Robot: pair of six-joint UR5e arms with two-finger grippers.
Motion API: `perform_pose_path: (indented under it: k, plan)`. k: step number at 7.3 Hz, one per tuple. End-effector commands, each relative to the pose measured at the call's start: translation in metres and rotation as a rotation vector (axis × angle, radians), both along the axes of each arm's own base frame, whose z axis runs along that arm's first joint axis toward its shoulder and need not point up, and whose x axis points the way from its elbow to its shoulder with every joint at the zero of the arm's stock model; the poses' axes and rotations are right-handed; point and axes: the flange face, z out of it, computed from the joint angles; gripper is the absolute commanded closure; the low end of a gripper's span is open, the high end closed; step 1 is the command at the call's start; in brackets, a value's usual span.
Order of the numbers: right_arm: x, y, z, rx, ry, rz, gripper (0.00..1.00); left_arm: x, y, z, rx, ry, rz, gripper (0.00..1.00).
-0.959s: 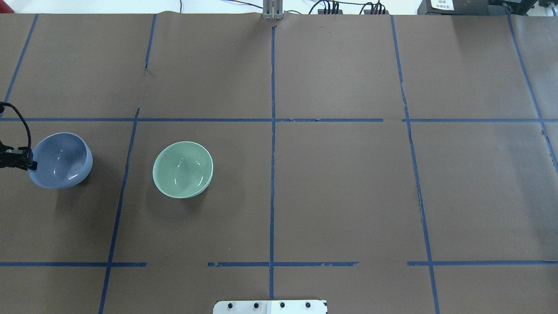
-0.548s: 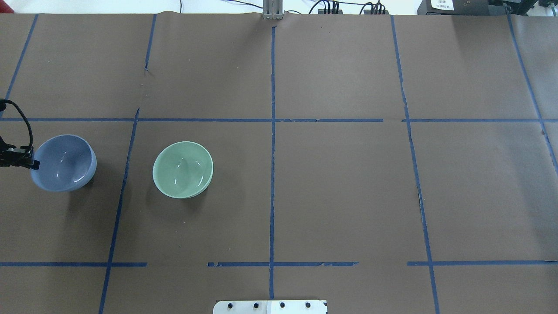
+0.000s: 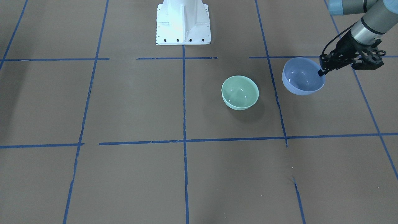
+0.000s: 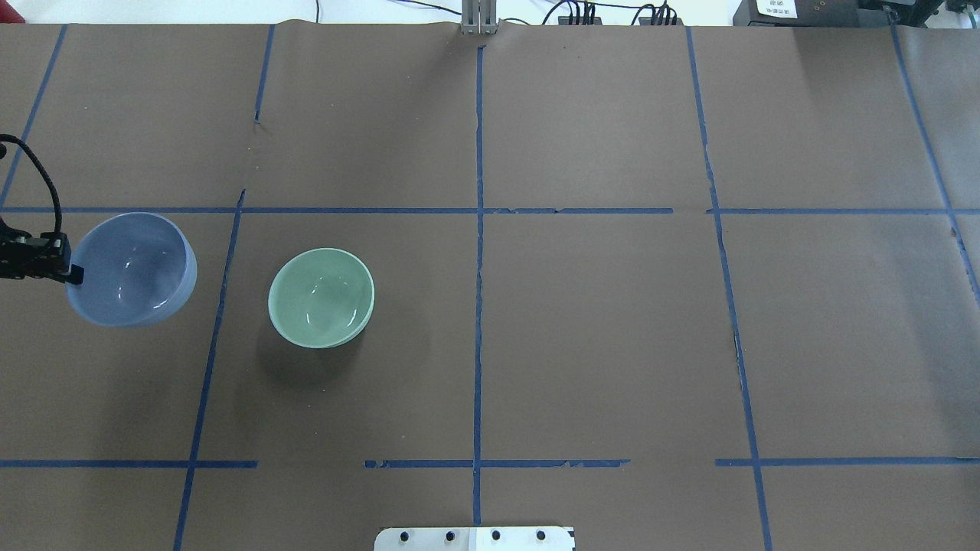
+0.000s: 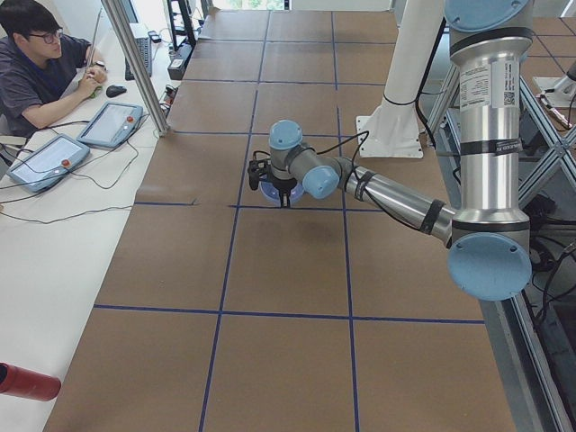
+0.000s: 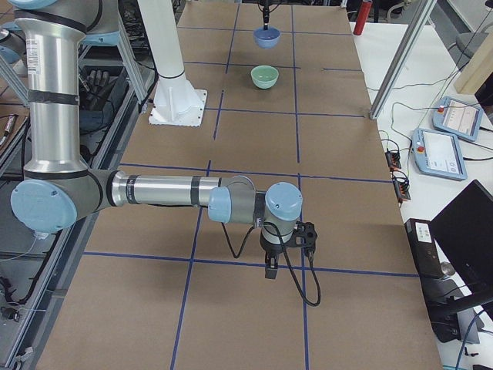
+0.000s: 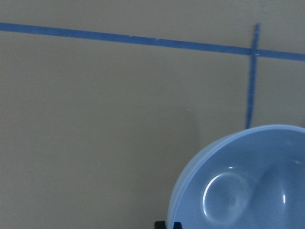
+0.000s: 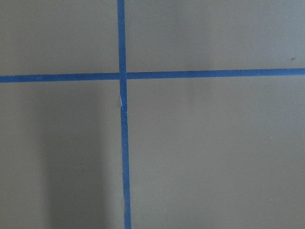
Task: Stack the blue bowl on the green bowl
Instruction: 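Lift the blue bowl with the left gripper and carry it over the green bowl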
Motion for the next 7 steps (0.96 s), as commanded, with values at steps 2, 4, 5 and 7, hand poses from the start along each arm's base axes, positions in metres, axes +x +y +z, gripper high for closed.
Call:
perform_pose_path:
  k: [2,4,5,7]
  plan:
    - [0.0,0.0,0.0,-0.001,0.0,0.001,0.0,0.079,0.004,-0.069,-0.141,0.032,-0.071,1.0]
    - [0.001,0.0,0.0,0.0,0.0,0.001,0.0,0.144,-0.007,-0.106,-0.209,0.001,-0.093,1.0]
    - [0.0,0.0,0.0,0.0,0.0,-0.001,0.0,0.168,-0.013,-0.118,-0.225,0.008,-0.091,1.0]
    - [0.001,0.0,0.0,0.0,0.0,0.001,0.0,0.187,-0.004,-0.115,-0.223,-0.008,-0.077,1.0]
